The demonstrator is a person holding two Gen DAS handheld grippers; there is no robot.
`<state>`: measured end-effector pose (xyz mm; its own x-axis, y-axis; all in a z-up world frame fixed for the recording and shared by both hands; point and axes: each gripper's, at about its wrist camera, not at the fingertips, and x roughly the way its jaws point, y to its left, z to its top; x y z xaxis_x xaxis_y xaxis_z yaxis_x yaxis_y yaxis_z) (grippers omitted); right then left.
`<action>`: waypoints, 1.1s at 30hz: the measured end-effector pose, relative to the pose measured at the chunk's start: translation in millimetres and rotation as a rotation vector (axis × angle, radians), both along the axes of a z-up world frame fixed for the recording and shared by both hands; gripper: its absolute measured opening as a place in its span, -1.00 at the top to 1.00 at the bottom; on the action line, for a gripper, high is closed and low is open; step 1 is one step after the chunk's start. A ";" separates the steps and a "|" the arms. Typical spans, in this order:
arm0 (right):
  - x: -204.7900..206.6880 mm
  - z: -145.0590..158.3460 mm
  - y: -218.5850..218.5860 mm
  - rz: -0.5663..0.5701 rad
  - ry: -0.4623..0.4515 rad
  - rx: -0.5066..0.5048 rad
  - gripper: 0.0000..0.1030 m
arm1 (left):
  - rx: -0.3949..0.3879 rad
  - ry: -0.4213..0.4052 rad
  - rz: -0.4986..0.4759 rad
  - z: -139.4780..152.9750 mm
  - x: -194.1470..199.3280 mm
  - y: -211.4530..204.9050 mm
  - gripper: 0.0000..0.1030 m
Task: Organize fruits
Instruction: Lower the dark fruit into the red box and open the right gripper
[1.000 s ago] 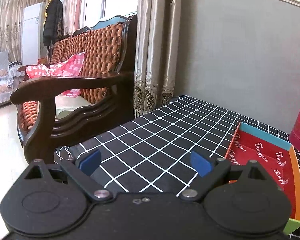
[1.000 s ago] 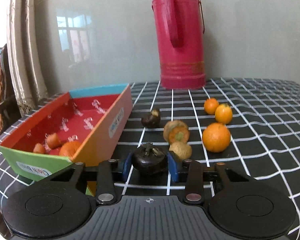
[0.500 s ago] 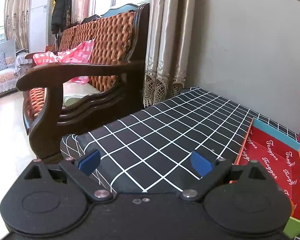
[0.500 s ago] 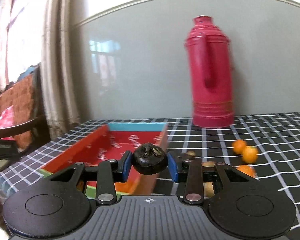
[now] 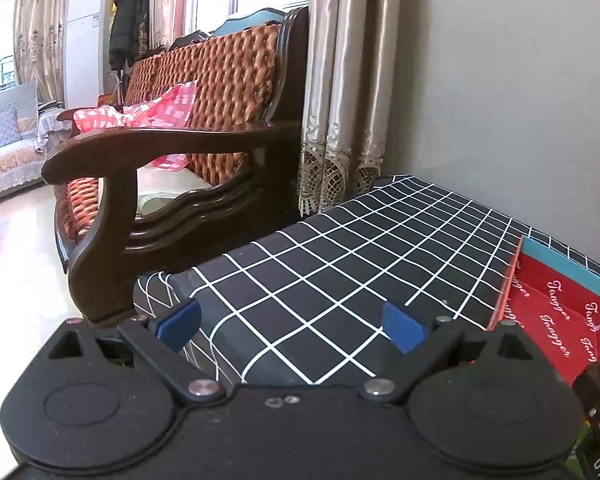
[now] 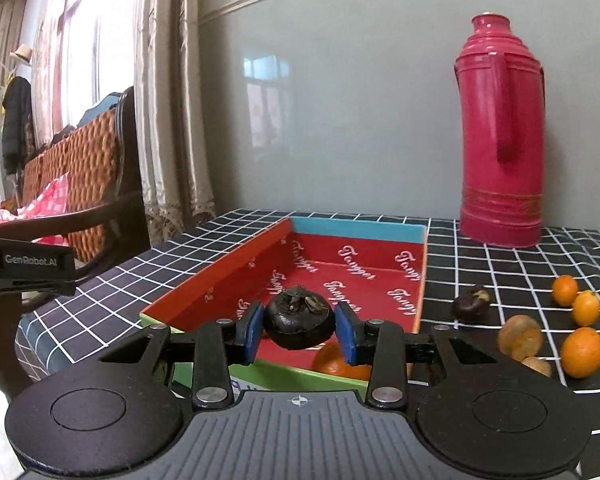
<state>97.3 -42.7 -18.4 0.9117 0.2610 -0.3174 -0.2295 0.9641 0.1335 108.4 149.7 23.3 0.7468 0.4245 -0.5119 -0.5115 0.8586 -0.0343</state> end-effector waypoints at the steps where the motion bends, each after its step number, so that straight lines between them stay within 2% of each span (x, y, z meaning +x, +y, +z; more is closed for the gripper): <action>1: 1.8 -0.8 1.3 0.002 0.006 0.001 0.24 | -0.001 0.001 0.003 0.0 -0.1 1.4 -0.76; 9: 2.6 0.3 5.0 0.033 0.008 0.013 0.19 | -0.002 0.001 0.006 0.5 -0.3 3.4 -0.76; 10: 2.7 0.9 4.1 0.039 0.009 0.020 0.10 | -0.001 0.001 0.005 0.7 -0.1 2.8 -0.76; 12: 0.6 2.8 0.7 0.027 -0.004 0.030 -0.50 | -0.001 0.000 0.004 0.8 -0.1 2.2 -0.76; 13: -1.8 4.5 -2.0 0.012 -0.020 0.035 -0.56 | -0.001 0.001 0.003 0.4 0.2 1.5 -0.77; 16: -5.6 10.7 -11.4 -0.007 -0.046 0.048 -0.57 | 0.003 0.002 0.004 -0.1 0.9 -0.5 -0.77; 19: -4.8 13.3 -24.9 -0.033 -0.027 0.087 -0.59 | 0.002 0.001 0.003 -0.3 1.7 -1.3 -0.77; 27: 17.4 3.1 -70.1 -0.096 0.155 0.319 -0.63 | 0.022 -0.002 -0.009 -0.3 0.8 -11.0 -0.77; 29: 17.8 4.0 -71.0 -0.088 0.160 0.330 -0.63 | 0.024 -0.004 -0.010 0.0 0.3 -11.2 -0.77; 33: 13.3 9.6 -62.7 -0.061 0.134 0.287 -0.63 | 0.030 -0.010 -0.012 1.2 -1.0 -11.6 -0.77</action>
<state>110.5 -105.4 -8.8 0.8832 0.3037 -0.3573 -0.1348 0.8942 0.4269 107.3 138.1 24.4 0.7570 0.4308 -0.4914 -0.5010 0.8653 -0.0132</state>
